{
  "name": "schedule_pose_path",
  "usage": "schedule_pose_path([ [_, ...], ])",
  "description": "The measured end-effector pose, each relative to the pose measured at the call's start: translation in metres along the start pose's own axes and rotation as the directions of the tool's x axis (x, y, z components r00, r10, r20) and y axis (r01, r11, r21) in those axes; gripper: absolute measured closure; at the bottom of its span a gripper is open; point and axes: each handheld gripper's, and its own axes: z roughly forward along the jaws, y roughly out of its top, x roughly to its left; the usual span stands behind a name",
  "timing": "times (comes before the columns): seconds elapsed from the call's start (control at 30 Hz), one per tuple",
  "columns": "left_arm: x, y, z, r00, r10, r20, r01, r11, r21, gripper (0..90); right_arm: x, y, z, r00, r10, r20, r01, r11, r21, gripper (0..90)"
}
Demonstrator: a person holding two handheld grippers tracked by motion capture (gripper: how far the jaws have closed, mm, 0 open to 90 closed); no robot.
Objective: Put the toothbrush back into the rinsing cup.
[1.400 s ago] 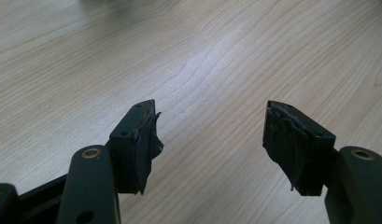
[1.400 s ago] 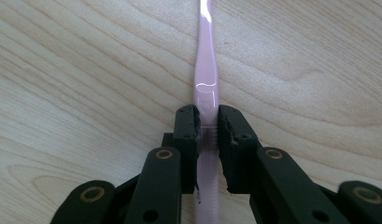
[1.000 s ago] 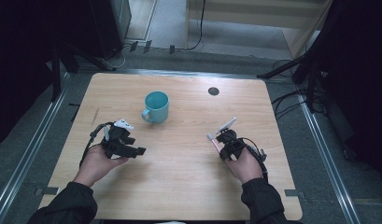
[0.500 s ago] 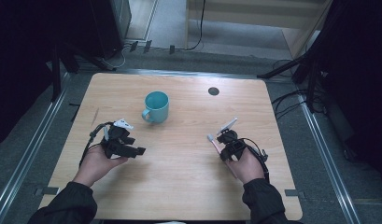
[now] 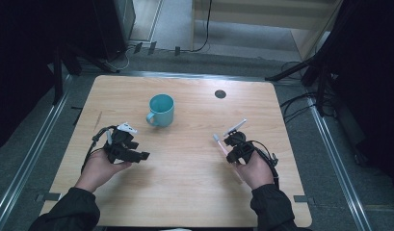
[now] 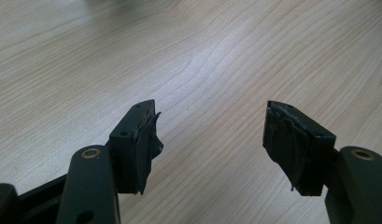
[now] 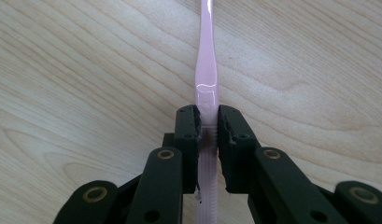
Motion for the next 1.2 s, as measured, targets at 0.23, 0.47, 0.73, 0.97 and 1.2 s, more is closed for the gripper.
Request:
schedule_pose_path([
  [0.23,0.000,-0.002,-0.001,1.0000,-0.002,-0.005,0.002,1.0000,0.001,34.8,0.003,0.002,-0.006,0.9998,-0.017,-0.005,0.016,0.998,-0.055,79.2],
  [0.47,0.001,-0.004,-0.002,0.9998,-0.020,-0.007,0.020,0.9998,-0.006,34.5,0.005,0.006,-0.016,0.9994,-0.032,-0.013,0.030,0.991,-0.131,79.3],
  [0.73,0.002,-0.008,-0.005,0.9995,-0.029,-0.016,0.029,0.9995,-0.009,34.5,0.008,0.010,-0.028,0.9983,-0.058,0.005,0.057,0.962,-0.269,79.3],
  [0.97,0.003,-0.011,-0.007,0.9993,-0.034,-0.018,0.034,0.9994,-0.008,34.5,0.012,0.011,-0.032,0.9944,-0.105,0.013,0.104,0.939,-0.328,79.2],
  [1.2,0.004,-0.014,-0.009,0.9987,-0.043,-0.029,0.043,0.9990,-0.012,34.5,0.017,0.014,-0.038,0.9902,-0.132,0.046,0.139,0.906,-0.399,79.2],
])
